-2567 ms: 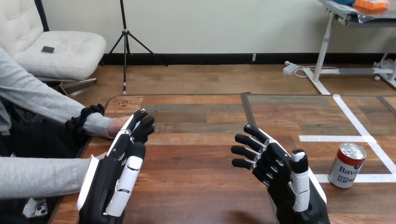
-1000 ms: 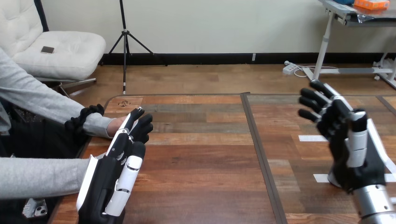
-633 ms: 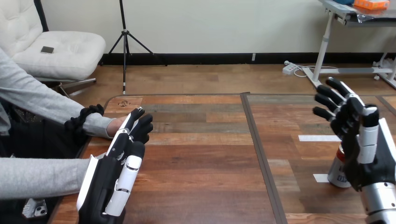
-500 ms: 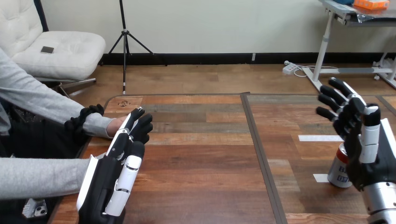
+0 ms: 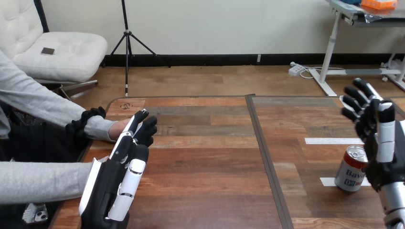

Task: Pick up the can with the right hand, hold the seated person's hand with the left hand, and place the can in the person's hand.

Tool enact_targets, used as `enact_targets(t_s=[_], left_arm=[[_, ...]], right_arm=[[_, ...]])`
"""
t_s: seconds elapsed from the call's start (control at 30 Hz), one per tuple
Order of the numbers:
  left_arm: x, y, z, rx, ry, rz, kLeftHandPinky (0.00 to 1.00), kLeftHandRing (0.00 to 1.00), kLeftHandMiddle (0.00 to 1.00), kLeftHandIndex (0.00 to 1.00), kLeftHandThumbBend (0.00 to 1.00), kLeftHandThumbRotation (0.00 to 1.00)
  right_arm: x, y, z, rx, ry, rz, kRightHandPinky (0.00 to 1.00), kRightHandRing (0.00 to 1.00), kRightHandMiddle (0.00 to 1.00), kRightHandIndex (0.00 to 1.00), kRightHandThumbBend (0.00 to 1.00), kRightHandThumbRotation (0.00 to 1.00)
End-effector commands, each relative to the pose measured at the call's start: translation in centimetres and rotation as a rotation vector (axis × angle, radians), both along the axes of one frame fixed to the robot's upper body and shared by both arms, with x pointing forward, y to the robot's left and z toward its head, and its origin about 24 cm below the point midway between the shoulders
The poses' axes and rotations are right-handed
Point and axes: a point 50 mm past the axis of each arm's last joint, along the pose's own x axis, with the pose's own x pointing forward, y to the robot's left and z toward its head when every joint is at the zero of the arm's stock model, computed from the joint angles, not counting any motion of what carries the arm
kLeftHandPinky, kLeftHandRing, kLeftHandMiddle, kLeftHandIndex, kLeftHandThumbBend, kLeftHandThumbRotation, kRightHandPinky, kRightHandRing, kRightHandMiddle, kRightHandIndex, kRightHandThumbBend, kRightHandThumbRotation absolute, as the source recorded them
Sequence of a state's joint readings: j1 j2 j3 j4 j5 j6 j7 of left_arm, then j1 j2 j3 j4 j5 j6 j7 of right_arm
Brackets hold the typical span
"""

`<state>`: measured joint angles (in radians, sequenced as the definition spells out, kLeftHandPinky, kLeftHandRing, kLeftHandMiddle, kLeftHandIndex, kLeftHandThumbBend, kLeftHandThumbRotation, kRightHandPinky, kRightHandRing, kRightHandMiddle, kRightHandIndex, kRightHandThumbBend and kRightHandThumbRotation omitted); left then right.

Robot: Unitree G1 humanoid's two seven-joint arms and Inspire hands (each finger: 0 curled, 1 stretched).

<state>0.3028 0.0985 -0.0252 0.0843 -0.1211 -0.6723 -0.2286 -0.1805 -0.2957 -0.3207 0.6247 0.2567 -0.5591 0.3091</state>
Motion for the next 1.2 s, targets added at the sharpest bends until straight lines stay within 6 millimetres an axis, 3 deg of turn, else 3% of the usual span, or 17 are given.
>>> enact_targets(t_s=[0.0,1.17], left_arm=[[1.0,-0.5,1.5,-0.031,-0.081,-0.006,0.91,0.91,0.91,0.93,0.43,0.87],[0.8,-0.2,1.4,-0.031,-0.068,-0.003,0.91,0.91,0.91,0.93,0.45,0.87]], right_arm=[[1.9,-0.7,2.5,-0.035,-0.088,-0.019,0.94,0.94,0.91,0.93,0.88,1.0],[3.2,-3.9,1.3,-0.031,0.072,-0.185,0.9,0.93,0.9,0.91,0.9,1.0]])
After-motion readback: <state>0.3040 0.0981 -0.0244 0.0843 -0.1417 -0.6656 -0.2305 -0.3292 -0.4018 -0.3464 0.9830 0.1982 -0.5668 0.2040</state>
